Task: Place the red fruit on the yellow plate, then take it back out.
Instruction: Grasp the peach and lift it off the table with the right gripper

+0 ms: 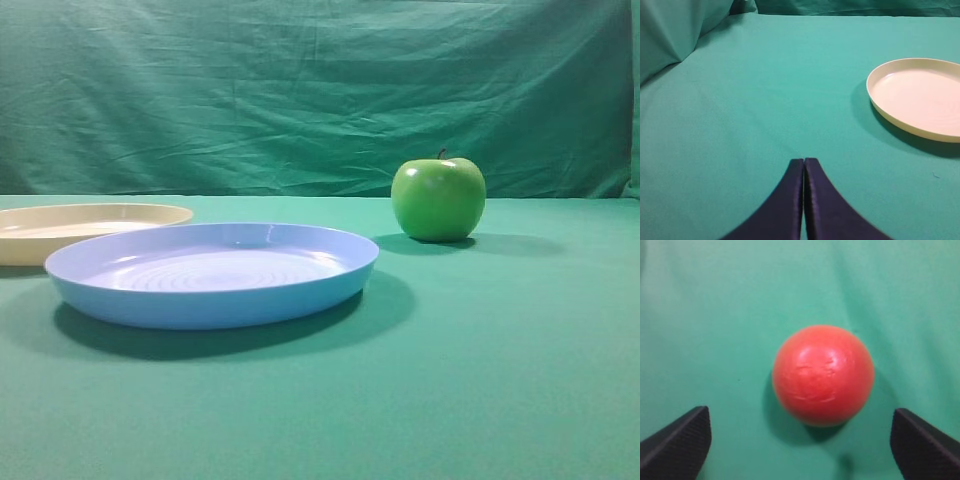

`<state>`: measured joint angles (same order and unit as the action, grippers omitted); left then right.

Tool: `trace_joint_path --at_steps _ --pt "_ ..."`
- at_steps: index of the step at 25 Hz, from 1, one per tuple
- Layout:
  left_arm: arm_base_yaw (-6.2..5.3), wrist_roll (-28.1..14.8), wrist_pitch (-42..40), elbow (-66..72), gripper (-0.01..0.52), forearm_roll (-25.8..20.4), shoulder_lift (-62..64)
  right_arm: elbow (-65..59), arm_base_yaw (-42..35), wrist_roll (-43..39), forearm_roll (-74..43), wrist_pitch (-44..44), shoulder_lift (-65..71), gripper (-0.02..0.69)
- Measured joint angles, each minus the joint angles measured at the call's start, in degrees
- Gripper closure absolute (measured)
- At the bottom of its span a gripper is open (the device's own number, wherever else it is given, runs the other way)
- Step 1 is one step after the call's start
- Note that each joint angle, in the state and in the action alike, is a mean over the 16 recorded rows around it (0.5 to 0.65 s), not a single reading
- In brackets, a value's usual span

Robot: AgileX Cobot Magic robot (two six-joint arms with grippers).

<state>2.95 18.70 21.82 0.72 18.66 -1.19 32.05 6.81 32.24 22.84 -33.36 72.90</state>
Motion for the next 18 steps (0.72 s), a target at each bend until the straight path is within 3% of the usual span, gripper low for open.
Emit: trace_joint_path --at_steps 7,18 --pt "0.0 0.0 0.0 0.0 0.514 0.0 0.0 2.2 0.0 -0.1 -0.5 5.4 10.3 0.071" --pt "0.0 0.0 0.0 0.0 0.514 0.0 0.0 13.0 0.8 0.3 -0.8 0.3 17.8 0.346"
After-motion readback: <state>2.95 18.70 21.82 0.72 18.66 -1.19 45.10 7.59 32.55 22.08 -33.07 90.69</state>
